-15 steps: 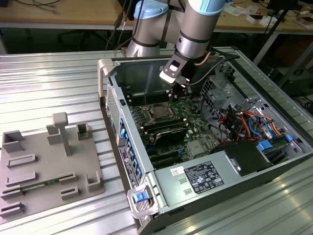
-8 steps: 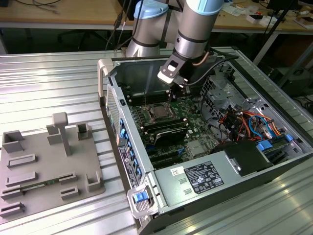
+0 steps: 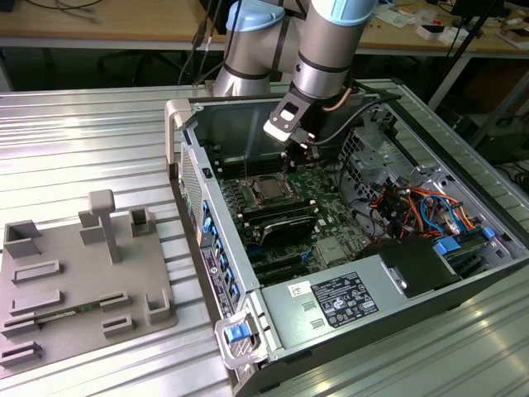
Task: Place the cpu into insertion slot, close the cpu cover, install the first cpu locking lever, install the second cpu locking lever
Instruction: 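Close the cpu cover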
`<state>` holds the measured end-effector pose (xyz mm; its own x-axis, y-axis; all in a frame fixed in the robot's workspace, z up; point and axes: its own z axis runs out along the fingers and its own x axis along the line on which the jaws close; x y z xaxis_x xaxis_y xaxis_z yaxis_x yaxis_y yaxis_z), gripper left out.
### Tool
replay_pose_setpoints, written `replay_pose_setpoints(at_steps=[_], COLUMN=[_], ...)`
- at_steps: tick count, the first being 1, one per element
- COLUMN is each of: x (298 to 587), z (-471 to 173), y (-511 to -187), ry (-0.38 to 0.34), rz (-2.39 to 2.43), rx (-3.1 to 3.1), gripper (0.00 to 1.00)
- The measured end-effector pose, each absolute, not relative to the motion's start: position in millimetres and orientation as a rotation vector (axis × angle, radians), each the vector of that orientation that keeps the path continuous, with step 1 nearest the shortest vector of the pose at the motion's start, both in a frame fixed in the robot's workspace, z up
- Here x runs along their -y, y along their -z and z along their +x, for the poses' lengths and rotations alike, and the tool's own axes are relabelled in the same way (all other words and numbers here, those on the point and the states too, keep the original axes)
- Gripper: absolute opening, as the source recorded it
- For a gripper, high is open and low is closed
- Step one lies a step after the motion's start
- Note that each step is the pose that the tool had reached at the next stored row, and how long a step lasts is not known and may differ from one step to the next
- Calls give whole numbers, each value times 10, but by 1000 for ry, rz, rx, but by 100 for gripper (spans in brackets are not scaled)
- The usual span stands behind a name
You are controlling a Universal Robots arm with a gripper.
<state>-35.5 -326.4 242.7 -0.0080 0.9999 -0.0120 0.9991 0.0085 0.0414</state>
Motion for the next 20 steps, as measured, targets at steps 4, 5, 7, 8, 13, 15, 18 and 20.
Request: replay_pose_setpoints(at_steps=[4, 5, 7, 8, 13, 15, 18, 20], x=[3264, 3264, 3264, 3264, 3264, 3264, 3264, 3264], z=[-377, -378, -378, -379, -379, -380, -393, -437], y=[-2426, -2426, -2426, -2427, -2427, -2427, -2427, -2426], ry=[-33, -33, -33, -33, -33, -33, -33, -33], rz=[2186, 2185, 2185, 2186, 2186, 2186, 2186, 2186], rx=[-2204, -2204, -2204, -2204, -2204, -2204, -2204, -2204], gripper=[11, 11, 11, 11, 11, 11, 11, 11])
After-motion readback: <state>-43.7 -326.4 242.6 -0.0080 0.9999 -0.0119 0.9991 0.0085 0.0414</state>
